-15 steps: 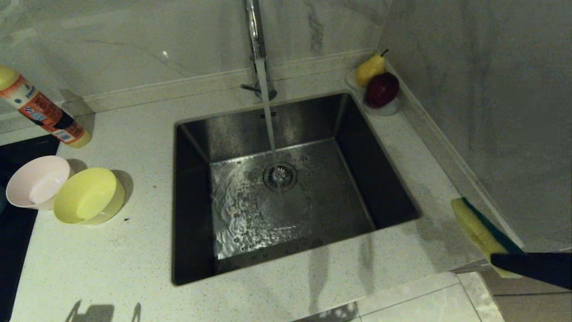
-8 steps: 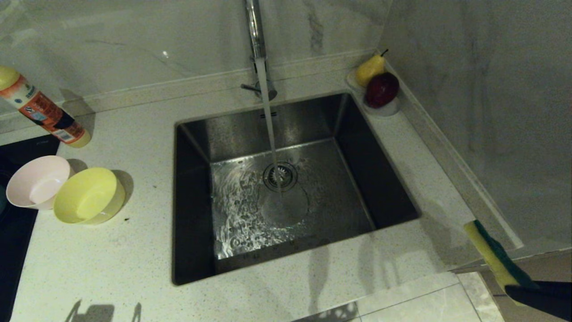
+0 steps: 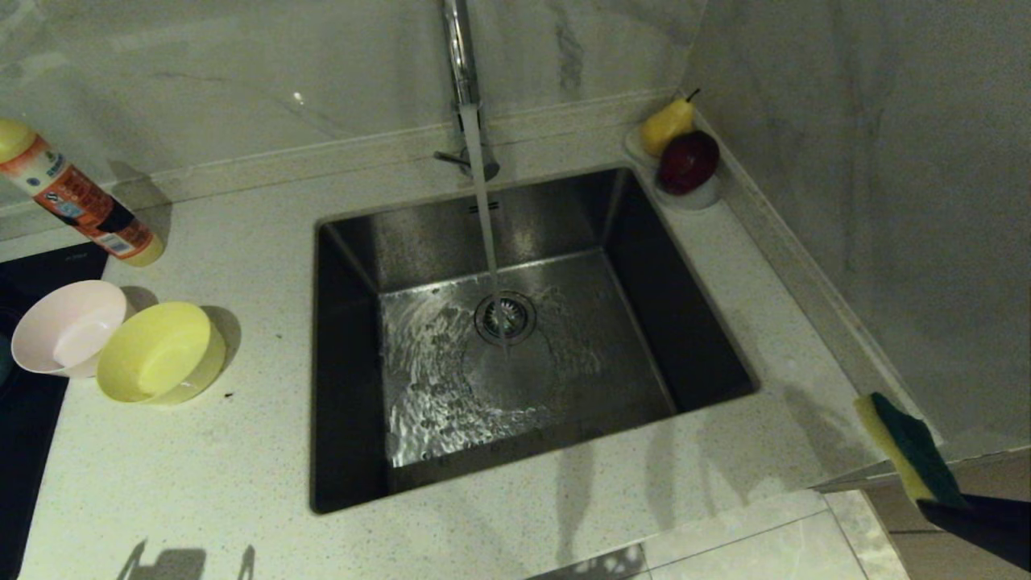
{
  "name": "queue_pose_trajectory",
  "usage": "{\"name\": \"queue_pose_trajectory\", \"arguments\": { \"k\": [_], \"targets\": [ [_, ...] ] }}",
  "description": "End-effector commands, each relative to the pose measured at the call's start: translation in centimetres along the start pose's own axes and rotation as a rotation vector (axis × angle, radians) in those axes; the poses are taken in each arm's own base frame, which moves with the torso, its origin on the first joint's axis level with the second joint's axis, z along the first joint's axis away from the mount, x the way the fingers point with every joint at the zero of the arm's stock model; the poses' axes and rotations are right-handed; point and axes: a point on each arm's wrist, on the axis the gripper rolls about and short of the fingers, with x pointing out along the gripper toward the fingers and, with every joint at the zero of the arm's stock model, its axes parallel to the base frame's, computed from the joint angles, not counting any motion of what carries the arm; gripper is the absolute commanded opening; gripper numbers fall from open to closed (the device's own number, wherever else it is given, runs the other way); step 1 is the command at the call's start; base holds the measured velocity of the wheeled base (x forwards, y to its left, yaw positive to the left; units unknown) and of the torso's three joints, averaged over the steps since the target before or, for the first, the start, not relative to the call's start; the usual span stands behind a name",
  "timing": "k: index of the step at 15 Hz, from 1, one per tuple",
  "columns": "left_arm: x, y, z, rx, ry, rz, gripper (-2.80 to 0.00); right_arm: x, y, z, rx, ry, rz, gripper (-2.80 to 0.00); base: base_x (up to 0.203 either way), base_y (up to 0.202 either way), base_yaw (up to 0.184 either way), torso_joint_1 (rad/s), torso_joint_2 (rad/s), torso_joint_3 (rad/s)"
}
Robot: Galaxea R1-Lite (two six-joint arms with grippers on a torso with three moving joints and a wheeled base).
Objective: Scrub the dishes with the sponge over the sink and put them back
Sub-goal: Put down the sponge
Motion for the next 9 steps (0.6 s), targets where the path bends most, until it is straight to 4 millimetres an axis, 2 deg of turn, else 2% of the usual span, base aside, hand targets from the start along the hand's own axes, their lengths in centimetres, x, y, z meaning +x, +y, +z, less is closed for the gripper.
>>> {"name": "queue_pose_trajectory", "arguments": {
  "k": [1, 5, 9],
  "targets": [
    [0.2, 0.0, -1.1, 0.002, 0.043, 0.000, 0.00, 1.1, 0.3, -1.5, -0.038, 0.045, -0.038, -2.80, 0.000, 0.000, 0.000, 0.000, 0.00, 0.000],
    [0.2, 0.0, -1.1, 0.002, 0.043, 0.000, 0.00, 4.0, 0.2, -3.2, -0.146, 0.076, -0.097, -2.80, 0.000, 0.000, 0.000, 0.000, 0.00, 0.000],
    [0.2, 0.0, -1.1, 0.002, 0.043, 0.000, 0.00, 5.8, -0.9, -3.4, -0.170, 0.115, -0.126, -2.80, 0.000, 0.000, 0.000, 0.000, 0.00, 0.000]
  ]
}}
